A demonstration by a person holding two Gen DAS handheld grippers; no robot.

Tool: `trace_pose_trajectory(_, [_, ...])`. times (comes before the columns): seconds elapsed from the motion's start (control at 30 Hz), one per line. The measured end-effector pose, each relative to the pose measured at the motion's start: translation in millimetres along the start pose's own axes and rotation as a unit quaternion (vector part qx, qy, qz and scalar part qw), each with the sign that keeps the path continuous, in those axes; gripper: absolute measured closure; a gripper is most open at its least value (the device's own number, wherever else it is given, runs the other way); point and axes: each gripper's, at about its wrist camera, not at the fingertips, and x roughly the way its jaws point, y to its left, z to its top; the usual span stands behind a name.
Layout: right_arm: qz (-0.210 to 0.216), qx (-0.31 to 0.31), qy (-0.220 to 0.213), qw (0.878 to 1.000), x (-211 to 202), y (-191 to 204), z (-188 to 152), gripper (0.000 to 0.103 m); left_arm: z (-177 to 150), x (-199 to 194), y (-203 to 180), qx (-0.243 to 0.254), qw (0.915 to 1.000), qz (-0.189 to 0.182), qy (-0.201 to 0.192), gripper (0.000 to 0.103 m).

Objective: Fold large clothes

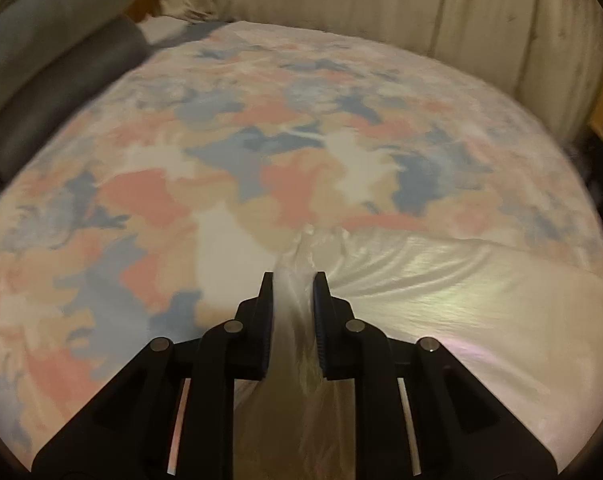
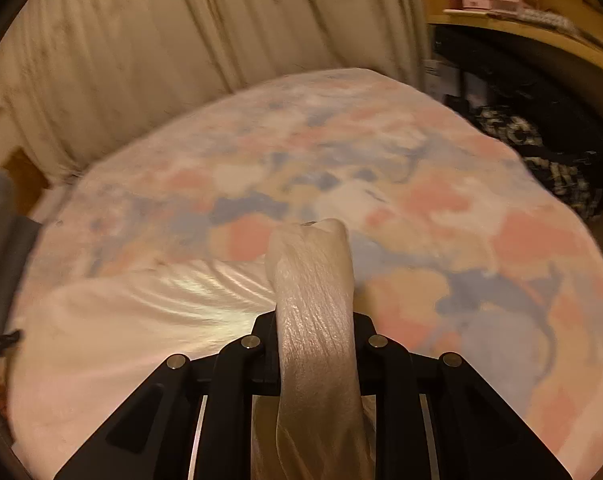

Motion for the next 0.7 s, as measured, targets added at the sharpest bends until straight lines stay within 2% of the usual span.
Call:
trace_pose_trajectory(0.03, [-0.023, -0.004, 0.017, 1.000, 11, 2, -5, 0.085, -3, 5, -1, 0.003, 0.9997, 0.024, 0.001, 0.095])
trace_pose_trajectory(0.07, [-0.037, -0.009, 0.026, 0.999, 19, 3, -9, 0.085, -6, 14, -1, 0.003, 0.9987, 0.051, 0.006, 0.096])
trace_pose_trajectory(0.1, [-0.049, -0.013, 0.034, 0.998, 28, 3, -16, 0.084, -11, 25, 3, -0.008, 0.9979, 0.061, 0.021, 0.096])
trace_pose_trajectory(0.13, [-0.052, -0.010, 0.037, 0.998, 34, 2, -21, 0.084, -14, 34, 9, -0.027, 0.9973, 0.058, 0.037, 0.096])
trace_pose_trajectory(0.2, [-0.051, 0.001, 0.033, 0.998, 39, -1, -25, 0.084, -19, 40, 12, -0.043, 0.9967, 0.055, 0.041, 0.096])
trace_pose_trajectory(0.37, [-0.054, -0.002, 0.030, 0.998, 46, 1, -32, 0.082, -26, 44, 7, -0.034, 0.9964, 0.072, 0.029, 0.096])
trace_pose_trajectory(0.53, [-0.056, -0.001, 0.034, 0.998, 55, 3, -36, 0.077, -29, 53, 8, -0.035, 0.9960, 0.075, 0.034, 0.096])
trace_pose_trajectory(0.63, [-0.066, -0.002, 0.041, 0.997, 55, 3, -34, 0.067, -27, 52, 7, -0.029, 0.9959, 0.078, 0.036, 0.096])
trace_pose_trajectory(0.7, [-0.080, -0.004, 0.043, 0.996, 52, 3, -30, 0.056, -25, 47, 8, -0.025, 0.9962, 0.074, 0.037, 0.096])
